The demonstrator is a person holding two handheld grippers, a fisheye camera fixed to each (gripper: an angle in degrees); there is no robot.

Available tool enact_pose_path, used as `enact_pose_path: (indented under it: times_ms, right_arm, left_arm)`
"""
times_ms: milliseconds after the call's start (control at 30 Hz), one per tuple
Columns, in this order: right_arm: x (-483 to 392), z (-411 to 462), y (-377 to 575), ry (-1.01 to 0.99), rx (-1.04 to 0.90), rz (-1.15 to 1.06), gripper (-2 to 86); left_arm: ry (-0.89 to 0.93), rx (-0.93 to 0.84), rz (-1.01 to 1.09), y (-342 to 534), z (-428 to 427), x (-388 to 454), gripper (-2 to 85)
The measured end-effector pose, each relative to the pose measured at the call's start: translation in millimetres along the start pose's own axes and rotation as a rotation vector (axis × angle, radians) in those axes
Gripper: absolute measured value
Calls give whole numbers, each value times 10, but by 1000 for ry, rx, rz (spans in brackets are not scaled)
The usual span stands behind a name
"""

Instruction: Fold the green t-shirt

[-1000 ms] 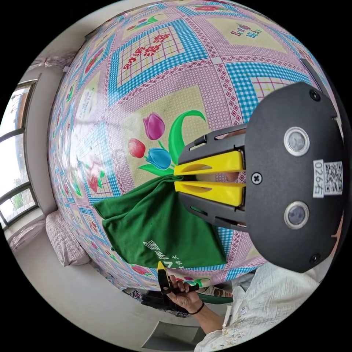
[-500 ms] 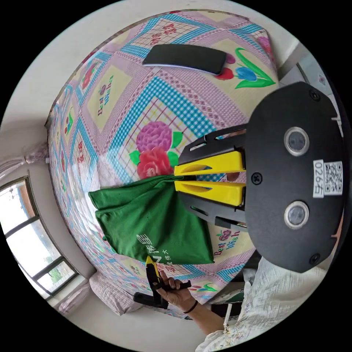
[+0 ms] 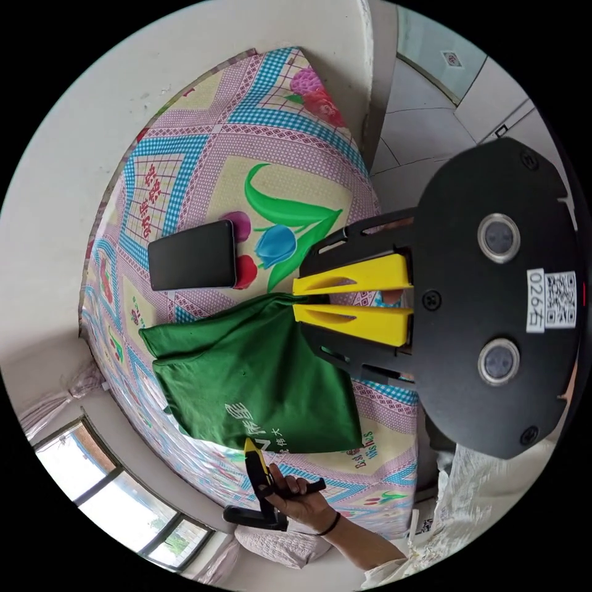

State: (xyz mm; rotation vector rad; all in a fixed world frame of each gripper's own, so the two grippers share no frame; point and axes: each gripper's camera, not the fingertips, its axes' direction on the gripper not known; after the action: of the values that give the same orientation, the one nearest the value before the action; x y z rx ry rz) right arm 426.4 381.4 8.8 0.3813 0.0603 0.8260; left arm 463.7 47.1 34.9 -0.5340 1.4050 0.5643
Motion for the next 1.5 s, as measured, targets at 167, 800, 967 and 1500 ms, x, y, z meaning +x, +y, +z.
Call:
enact_pose_path:
  times_ms: [167,800,967,1500]
  right_arm:
    - [32,-301,-40,-21,14,52,15]
    - [-1006,-1821,285,39,210,192,-8]
    - [-1827,-2250,737,178,273,152,-9]
    - [-2949,-2264,2169,47,94,285,-9]
  left_arm:
    - [51,57,-62,329,-206,-110,54]
    - [-373,375,-374,2951,-2564,-130,-10]
    - [-466,405,-524,3940,-3280,-348,-10]
    - [-506,675,-1417,7779,-4814,-1308,-10]
